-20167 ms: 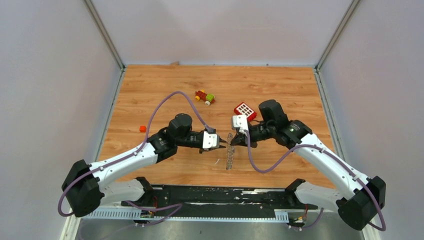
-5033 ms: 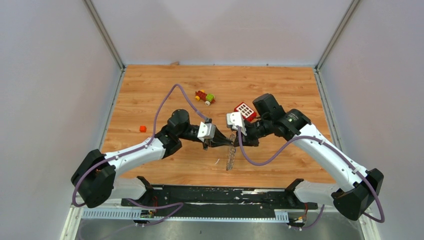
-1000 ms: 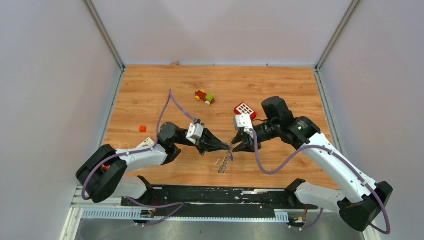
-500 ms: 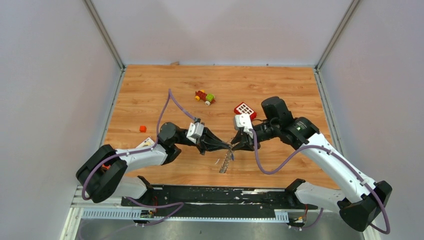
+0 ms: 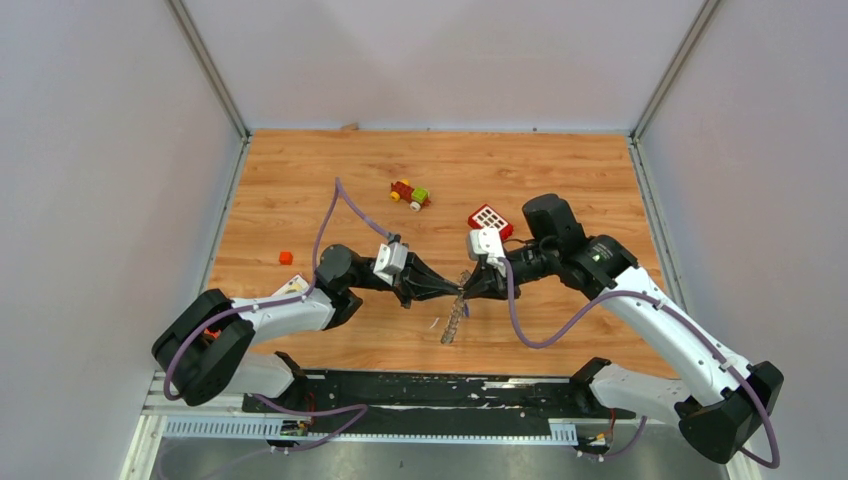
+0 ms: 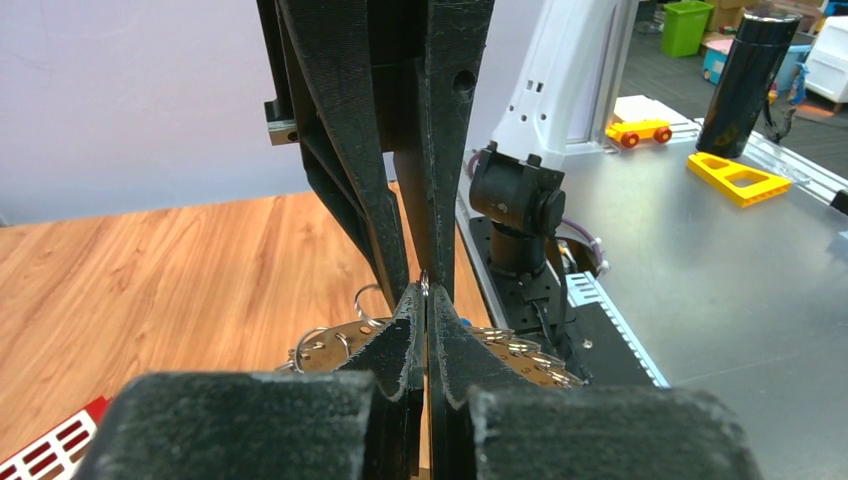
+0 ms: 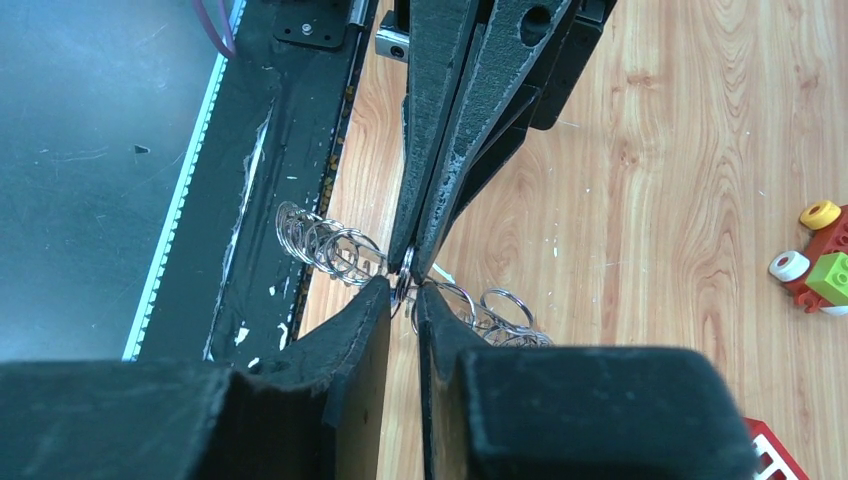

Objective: Put the keys on the keyring

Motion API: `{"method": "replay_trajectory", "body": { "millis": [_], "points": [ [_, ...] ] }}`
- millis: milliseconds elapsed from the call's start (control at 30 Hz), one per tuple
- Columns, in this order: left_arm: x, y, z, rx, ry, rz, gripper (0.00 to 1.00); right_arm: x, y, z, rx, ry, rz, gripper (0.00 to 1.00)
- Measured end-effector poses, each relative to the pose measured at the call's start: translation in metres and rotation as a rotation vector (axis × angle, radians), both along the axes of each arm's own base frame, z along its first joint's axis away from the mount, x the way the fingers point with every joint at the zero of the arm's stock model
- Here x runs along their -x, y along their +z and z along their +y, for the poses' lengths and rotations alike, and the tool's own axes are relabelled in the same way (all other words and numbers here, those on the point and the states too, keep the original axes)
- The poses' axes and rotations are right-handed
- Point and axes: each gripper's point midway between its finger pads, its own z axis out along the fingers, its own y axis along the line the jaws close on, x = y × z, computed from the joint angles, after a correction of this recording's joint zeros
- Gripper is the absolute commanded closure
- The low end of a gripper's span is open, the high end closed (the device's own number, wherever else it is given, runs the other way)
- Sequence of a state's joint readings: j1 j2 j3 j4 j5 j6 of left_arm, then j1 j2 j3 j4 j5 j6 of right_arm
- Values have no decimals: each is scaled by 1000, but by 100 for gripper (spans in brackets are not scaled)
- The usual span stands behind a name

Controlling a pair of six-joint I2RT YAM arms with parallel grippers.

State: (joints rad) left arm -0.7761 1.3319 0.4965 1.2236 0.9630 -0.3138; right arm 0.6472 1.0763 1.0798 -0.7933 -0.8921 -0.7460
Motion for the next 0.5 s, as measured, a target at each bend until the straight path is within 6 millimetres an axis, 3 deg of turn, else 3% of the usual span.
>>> {"method": "replay_trajectory", "body": {
  "millis": [267, 433, 500],
  "points": [
    [-1, 0, 0, 0, 5, 1, 100, 0, 1, 0, -1, -8, 9, 100],
    [-3, -2, 0, -8, 12, 5, 100, -3, -1, -1, 10, -22, 2, 100],
    [-4, -5, -1, -15, 18, 1, 92, -5, -3, -2, 20, -34, -5, 100]
  ]
}}
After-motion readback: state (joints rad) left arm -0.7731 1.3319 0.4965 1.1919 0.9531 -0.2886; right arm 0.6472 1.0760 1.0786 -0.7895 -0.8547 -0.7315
